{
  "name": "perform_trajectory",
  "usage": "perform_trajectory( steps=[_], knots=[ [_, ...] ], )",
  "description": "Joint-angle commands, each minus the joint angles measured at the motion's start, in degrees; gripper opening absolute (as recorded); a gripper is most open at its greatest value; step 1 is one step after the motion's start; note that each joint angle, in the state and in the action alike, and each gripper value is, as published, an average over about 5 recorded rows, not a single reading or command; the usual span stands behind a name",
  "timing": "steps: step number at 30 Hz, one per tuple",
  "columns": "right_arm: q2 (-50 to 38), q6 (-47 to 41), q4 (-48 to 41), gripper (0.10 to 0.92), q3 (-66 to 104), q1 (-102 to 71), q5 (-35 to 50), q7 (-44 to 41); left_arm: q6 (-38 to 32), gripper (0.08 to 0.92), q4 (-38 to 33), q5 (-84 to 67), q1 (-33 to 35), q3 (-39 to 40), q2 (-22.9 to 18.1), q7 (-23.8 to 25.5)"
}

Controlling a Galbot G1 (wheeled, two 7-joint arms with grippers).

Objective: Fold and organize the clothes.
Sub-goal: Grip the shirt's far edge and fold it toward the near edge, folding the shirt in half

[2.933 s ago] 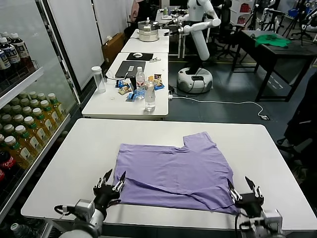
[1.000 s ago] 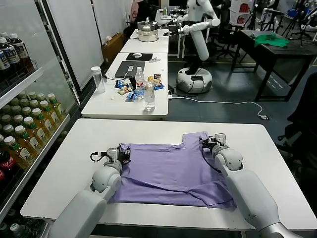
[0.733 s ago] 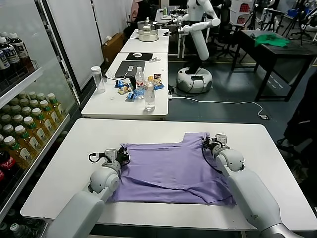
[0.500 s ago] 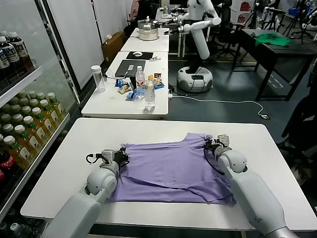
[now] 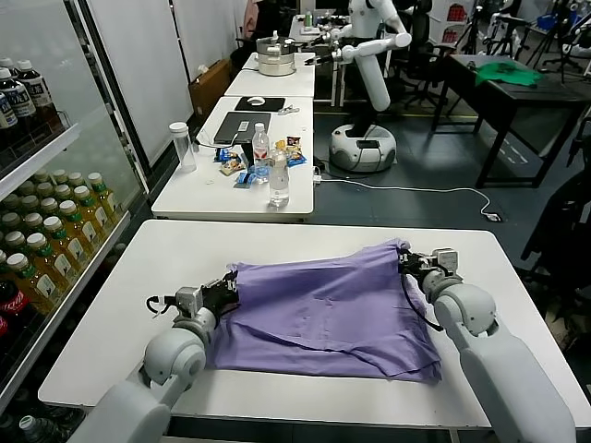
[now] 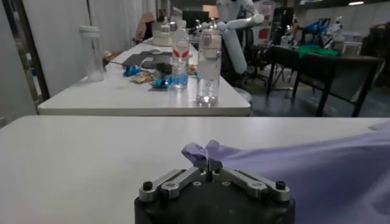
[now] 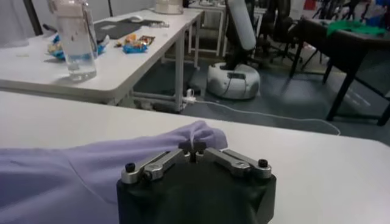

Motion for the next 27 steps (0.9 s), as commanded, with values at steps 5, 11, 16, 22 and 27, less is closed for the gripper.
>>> perform_trajectory(
  steps=[5,11,16,22,27],
  knots=[
    [0.1,0.2,15.4,0.111,11.7,-20.7,-2.3,-0.1,1.1,0.090,-7.4,1.2,8.5,-1.0,2.6,1.3],
    [2.2,0.9,16.1,0.111,12.9,-24.7,-4.4,0.0,2.2,0.090,-6.9,3.5,9.8,-0.8,3.3,2.9],
    [3.1,0.9,14.8,0.111,12.0,-24.4,-5.2,0.3,3.0,0.090,-5.6,6.2,9.9,-0.7,3.4,3.6],
    [4.5,0.1,12.1,0.124,9.9,-22.5,-7.8,0.8,3.0,0.098,-4.4,10.8,8.9,-0.1,3.0,4.8],
    [4.7,0.8,13.7,0.245,10.1,-23.4,-9.2,0.5,0.5,0.197,-4.8,14.7,9.2,-0.2,1.9,4.0]
  ],
)
